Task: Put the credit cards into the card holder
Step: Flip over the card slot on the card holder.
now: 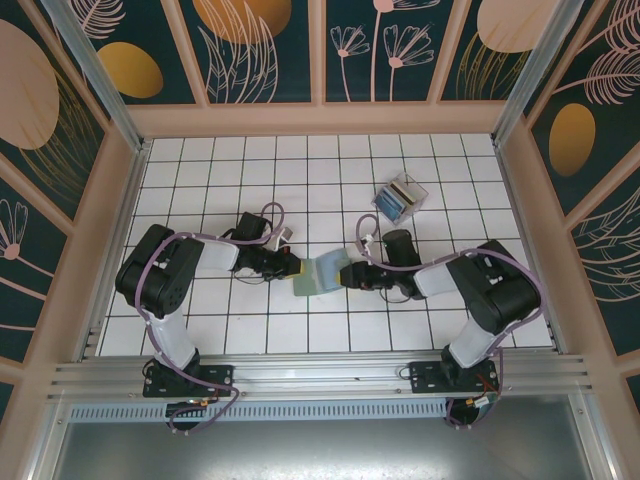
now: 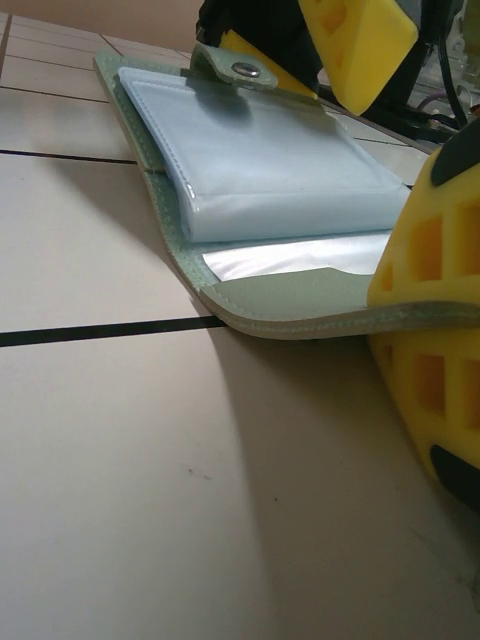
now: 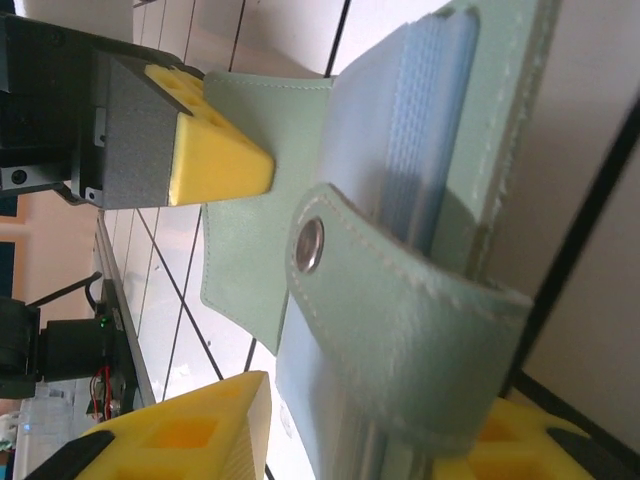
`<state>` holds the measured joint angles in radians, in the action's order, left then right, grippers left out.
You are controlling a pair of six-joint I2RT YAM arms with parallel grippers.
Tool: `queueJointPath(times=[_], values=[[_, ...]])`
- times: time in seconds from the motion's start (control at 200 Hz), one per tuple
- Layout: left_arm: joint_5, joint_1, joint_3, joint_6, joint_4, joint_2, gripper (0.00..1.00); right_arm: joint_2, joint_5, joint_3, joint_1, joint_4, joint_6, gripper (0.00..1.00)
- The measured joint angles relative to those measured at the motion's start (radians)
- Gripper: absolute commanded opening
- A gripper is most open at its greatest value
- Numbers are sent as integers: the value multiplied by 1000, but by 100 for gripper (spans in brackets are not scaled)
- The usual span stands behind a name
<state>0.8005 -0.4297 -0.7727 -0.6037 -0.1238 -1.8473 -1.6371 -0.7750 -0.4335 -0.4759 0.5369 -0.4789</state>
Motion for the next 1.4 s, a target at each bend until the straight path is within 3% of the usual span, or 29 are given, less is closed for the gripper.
queueJointPath(times=[0.27, 0.671, 0.891, 1.071, 1.396], values=[[1, 0, -2, 0, 2, -2, 0, 19, 0, 42, 21, 47, -10, 35], [1, 0, -2, 0, 1, -2, 0, 28, 19, 86, 48, 66, -35, 12], [3, 0, -3, 0, 2, -3, 0, 28, 18, 90, 49, 66, -37, 11], [3, 0, -3, 0, 2, -3, 0, 24, -1, 94, 50, 87, -47, 21], [3, 0, -3, 0, 2, -3, 0, 23, -3, 95, 52, 84, -48, 14]])
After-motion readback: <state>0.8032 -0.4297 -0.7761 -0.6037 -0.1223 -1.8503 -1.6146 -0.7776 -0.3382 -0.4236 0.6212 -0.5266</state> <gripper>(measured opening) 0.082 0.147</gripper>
